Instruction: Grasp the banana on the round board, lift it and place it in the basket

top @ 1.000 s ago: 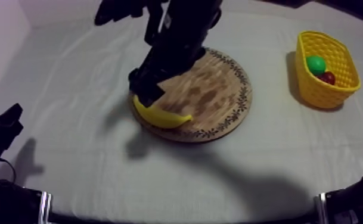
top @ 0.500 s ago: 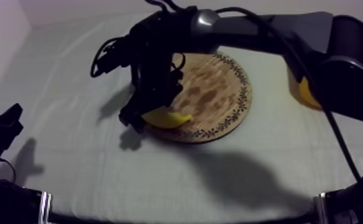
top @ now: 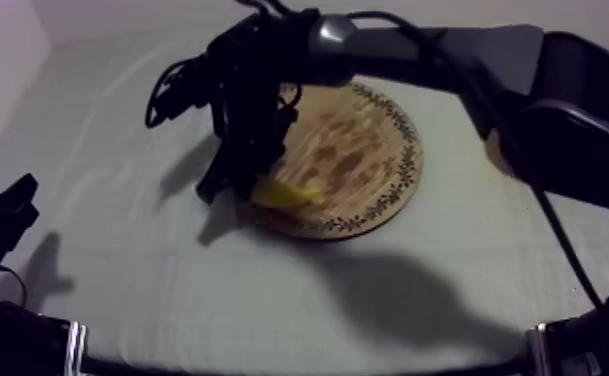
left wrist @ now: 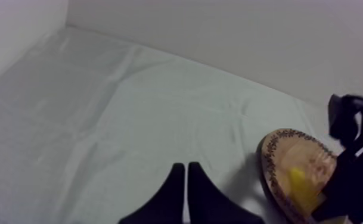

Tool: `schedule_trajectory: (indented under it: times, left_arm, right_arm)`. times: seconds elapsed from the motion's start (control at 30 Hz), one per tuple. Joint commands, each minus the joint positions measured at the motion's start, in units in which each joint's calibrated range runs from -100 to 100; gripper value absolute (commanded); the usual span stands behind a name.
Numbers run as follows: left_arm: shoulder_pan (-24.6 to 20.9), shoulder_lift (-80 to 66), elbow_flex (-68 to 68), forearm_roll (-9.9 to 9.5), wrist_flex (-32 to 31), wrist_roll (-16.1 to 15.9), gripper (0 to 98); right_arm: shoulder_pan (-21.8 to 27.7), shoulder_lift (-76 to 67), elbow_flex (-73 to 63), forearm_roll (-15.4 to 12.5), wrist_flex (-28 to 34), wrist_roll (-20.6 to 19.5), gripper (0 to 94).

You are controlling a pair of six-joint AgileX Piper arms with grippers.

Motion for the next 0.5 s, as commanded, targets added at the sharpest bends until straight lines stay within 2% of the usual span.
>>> schedule_trajectory:
  times: [0.0,0.2,0.47]
  left_arm:
    - [0.0,0.0,0.0,0.02,0.0,0.0,0.1]
    - [0.0,0.0,0.0,0.02,0.0,0.0,0.1]
    - [0.0,0.0,0.0,0.02,0.0,0.0,0.1]
  right_arm:
    - [0.6,-4.0,-0.7,-0.7,1.6,0.3,18.3]
    - [6.2,-20.5,-2.0,-0.9,5.4,0.6,19.1]
    - [22.7,-29.3,-0.8,-0.4,6.2,2.7,20.3]
